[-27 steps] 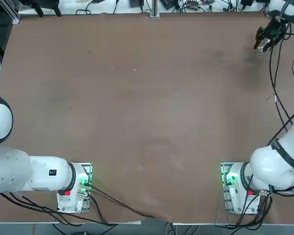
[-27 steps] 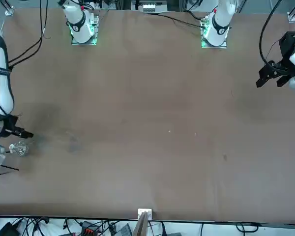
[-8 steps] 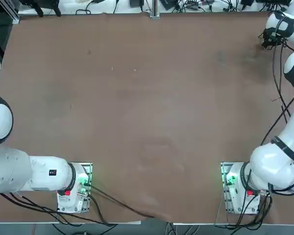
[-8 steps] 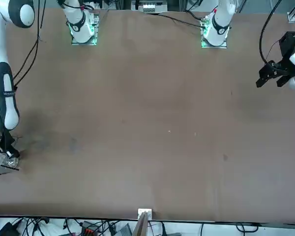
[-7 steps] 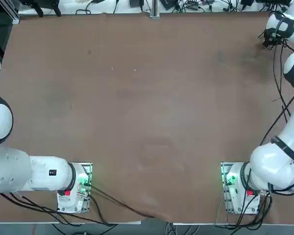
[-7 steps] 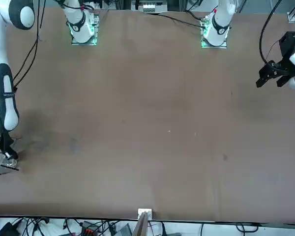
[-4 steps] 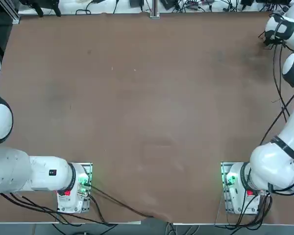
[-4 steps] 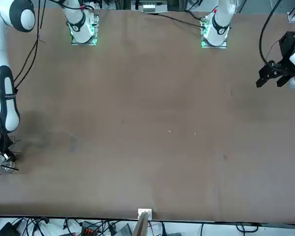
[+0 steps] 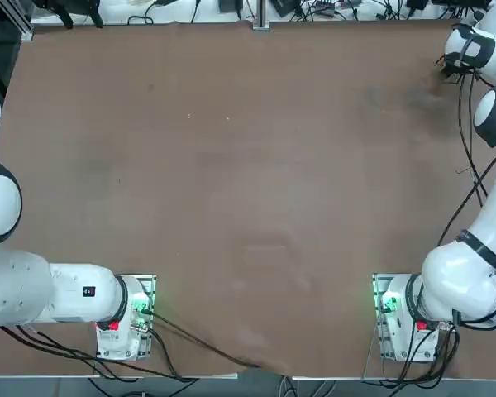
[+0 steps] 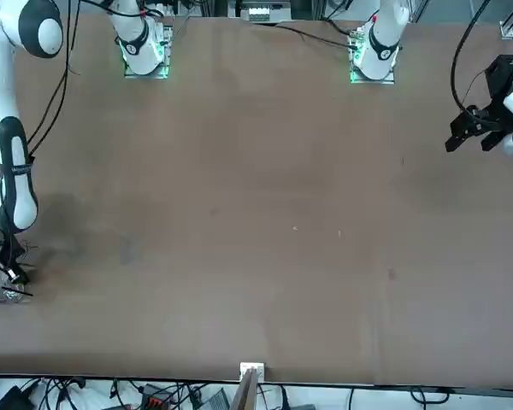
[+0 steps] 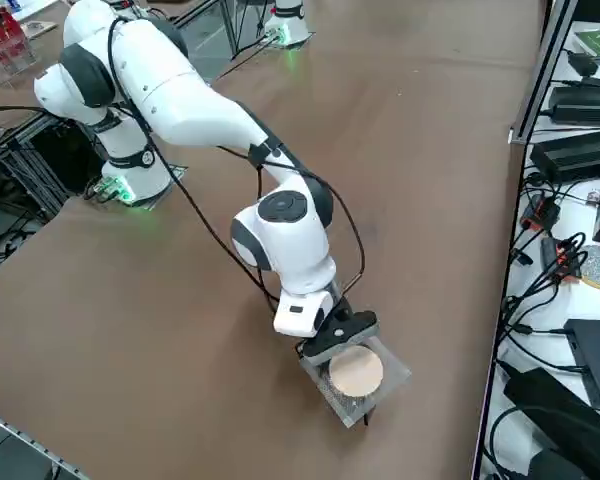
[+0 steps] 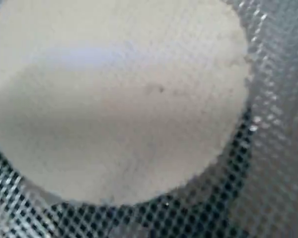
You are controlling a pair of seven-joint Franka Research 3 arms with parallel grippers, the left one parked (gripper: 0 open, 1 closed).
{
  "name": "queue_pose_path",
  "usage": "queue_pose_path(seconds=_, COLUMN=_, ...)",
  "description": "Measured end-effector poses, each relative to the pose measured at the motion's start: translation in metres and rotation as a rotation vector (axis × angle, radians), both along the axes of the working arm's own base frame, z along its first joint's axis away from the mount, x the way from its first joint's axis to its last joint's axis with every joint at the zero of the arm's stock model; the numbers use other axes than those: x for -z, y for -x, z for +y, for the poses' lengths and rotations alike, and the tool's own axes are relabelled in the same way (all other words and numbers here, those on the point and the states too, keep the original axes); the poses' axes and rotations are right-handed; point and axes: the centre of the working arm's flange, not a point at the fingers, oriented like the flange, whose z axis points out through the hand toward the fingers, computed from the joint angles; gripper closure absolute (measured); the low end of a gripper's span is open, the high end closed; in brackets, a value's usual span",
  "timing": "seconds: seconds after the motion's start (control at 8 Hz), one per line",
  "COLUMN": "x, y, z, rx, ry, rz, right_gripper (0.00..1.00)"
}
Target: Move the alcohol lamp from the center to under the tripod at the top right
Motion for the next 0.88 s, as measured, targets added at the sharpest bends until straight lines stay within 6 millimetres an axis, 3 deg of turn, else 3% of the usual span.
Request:
queue_pose_path(seconds=0.12, x=-0.003, y=-0.001, z=0.011, rx=-0.012, ry=-0.015, rz=0.031, right_gripper=0.82)
queue_pose_path(seconds=0.25, x=-0.016, y=-0.002, z=0.030, rx=-0.034, ry=-0.035, rz=0.079, right_gripper=0.66)
queue_pose_path(seconds=0.38, x=-0.042, y=-0.003, z=0.053, rx=-0.060, ry=-0.061, rz=0.142, right_gripper=0.46)
queue_pose_path(seconds=0.62, x=-0.131, y=0.008, z=0.094, rx=-0.124, ry=-0.118, rz=0.270, right_gripper=0.08)
queue_pose_path(seconds=0.75, x=-0.184, y=0.016, z=0.116, rx=-0.184, ry=-0.129, rz=0.288, right_gripper=0.00)
queue_pose_path(seconds=0.88, x=-0.231, y=0.024, z=0.145, rx=-0.246, ry=-0.126, rz=0.286, right_gripper=0.00)
